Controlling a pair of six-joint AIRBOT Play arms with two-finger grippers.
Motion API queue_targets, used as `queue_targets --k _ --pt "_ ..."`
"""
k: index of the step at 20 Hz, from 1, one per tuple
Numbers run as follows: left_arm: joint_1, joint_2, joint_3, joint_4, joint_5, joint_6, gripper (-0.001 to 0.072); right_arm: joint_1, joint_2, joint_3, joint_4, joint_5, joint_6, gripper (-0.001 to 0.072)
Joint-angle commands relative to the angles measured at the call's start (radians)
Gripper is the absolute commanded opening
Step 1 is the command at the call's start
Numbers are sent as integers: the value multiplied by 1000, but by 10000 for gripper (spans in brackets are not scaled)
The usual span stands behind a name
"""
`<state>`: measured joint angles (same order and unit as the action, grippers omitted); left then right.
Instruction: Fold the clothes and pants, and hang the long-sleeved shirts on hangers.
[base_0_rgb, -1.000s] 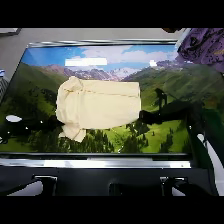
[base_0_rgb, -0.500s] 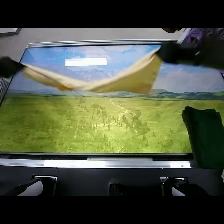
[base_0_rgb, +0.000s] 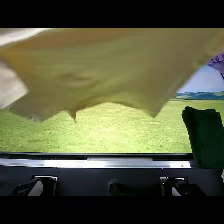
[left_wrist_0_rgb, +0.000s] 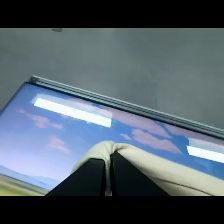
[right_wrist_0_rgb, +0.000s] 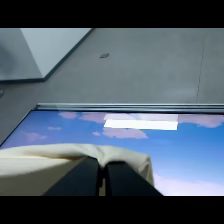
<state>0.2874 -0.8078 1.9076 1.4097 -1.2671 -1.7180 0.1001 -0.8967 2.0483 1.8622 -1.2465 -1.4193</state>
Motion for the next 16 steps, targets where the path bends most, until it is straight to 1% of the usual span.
queue_targets --k 1,2,3,5,7,9,12,16 --pt "-2 39 4 82 -8 -55 14 1 10 10 -31 -26 90 24" --pt "-3 21 -13 72 -10 -41 14 1 -20 10 -44 -39 105 24" --pt "-3 -5 -41 43 -10 -10 14 1 -64 10 -61 -56 122 24" --pt "-3 -87 -108 -35 -9 63 14 1 -172 -8 -76 -72 124 25" --pt "-10 -205 -179 -68 -8 115 14 1 -304 -38 -77 -71 121 25" --pt "-28 -356 -238 -68 15 146 14 1 -462 -42 -77 -80 95 25" --pt "-66 -613 -264 -68 108 151 15 1 -694 -42 -97 -60 95 25" --pt "-115 -895 -263 -70 325 160 15 1 -938 -42 -100 89 96 25"
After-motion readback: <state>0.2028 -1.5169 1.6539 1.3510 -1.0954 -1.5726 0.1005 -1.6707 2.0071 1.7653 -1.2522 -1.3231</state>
